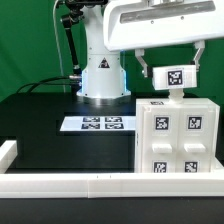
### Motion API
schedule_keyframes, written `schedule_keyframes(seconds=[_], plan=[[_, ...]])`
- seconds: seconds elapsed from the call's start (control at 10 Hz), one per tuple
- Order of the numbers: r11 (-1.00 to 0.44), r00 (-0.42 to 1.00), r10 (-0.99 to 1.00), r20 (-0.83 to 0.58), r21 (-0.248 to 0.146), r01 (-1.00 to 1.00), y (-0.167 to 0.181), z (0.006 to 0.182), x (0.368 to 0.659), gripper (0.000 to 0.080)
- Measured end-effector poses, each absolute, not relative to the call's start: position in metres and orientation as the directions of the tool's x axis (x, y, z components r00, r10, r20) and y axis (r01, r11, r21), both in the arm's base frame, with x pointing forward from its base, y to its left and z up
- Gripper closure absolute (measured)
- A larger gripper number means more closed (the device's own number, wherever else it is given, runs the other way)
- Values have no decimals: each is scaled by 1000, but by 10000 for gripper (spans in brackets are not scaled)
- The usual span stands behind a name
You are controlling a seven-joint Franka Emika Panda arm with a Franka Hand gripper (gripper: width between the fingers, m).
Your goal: Assemble cabinet
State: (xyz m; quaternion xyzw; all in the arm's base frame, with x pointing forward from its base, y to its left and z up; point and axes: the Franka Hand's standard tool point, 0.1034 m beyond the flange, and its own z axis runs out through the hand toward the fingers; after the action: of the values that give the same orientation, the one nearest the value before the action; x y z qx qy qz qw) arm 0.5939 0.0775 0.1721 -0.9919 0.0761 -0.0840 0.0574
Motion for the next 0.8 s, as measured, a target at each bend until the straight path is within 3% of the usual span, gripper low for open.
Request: schedule_keyframes(seconds=[0.8], plan=[[-989,981,-105,164,-122,-85,82,161,608,238]])
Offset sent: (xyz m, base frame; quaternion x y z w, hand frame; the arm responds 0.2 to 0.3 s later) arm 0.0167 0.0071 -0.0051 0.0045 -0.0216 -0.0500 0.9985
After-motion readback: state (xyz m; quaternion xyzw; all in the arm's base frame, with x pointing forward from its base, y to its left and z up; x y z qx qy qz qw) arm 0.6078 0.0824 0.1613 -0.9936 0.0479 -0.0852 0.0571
